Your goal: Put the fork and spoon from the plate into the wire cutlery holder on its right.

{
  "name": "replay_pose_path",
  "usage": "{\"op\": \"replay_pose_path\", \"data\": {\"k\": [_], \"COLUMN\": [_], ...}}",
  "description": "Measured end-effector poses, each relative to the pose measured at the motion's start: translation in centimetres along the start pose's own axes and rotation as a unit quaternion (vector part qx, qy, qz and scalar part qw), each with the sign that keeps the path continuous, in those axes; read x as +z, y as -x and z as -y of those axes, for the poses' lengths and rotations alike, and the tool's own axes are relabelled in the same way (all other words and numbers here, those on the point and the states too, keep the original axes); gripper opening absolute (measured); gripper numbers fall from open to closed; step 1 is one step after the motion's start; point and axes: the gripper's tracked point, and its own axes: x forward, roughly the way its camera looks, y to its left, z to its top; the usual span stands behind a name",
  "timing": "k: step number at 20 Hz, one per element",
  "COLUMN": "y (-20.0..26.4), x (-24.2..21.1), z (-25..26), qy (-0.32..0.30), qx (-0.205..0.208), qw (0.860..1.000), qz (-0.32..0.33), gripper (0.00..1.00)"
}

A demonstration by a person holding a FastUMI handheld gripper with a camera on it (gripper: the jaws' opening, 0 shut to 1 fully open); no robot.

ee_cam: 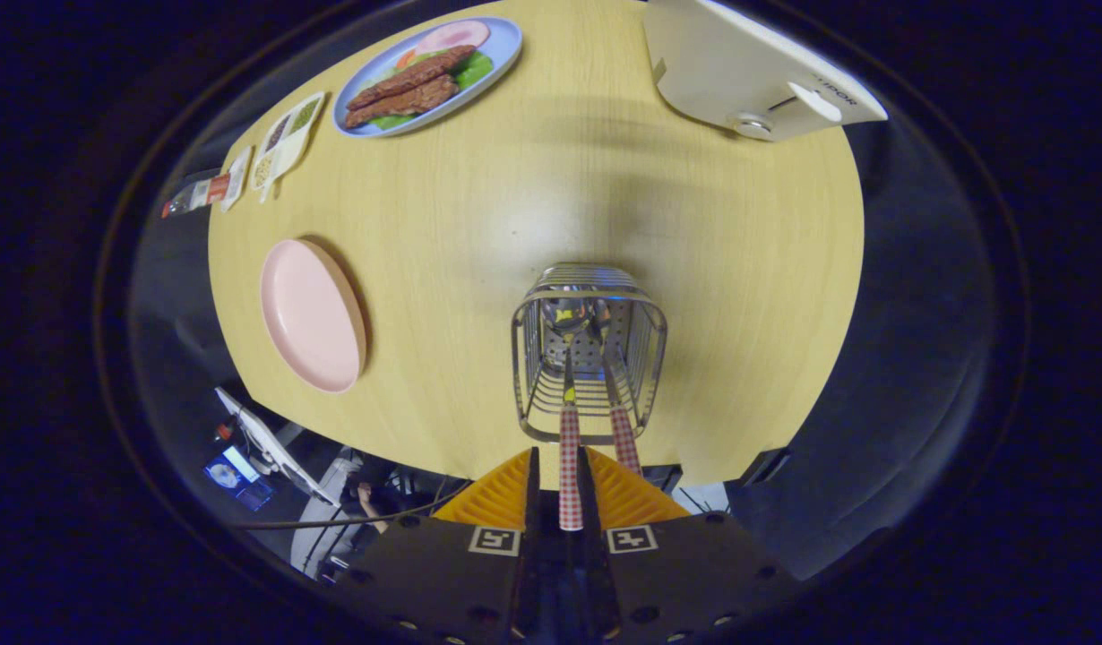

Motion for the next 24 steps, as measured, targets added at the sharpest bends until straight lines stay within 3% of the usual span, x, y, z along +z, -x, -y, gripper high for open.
{"op": "replay_pose_path", "data": {"k": [2, 8, 11, 14, 18, 24], "y": [0.3, 1.3, 1.9, 2.9, 4.8, 9.0], "x": [-0.2, -2.1, -2.8, -3.3, -3.2, -3.7], "z": [-1.1, -4.4, -6.1, -8.1, -11.2, -17.2], "qy": [0.002, 0.038, 0.057, 0.059, 0.047, 0.039], "qx": [0.006, 0.005, -0.005, -0.01, -0.019, 0.014], "qw": [1.0, 0.992, 0.983, 0.969, 0.938, 0.862], "qz": [0.025, 0.122, 0.176, 0.239, 0.343, 0.505], "gripper": [0.21, 0.55, 0.77, 0.9, 0.93, 0.92]}}
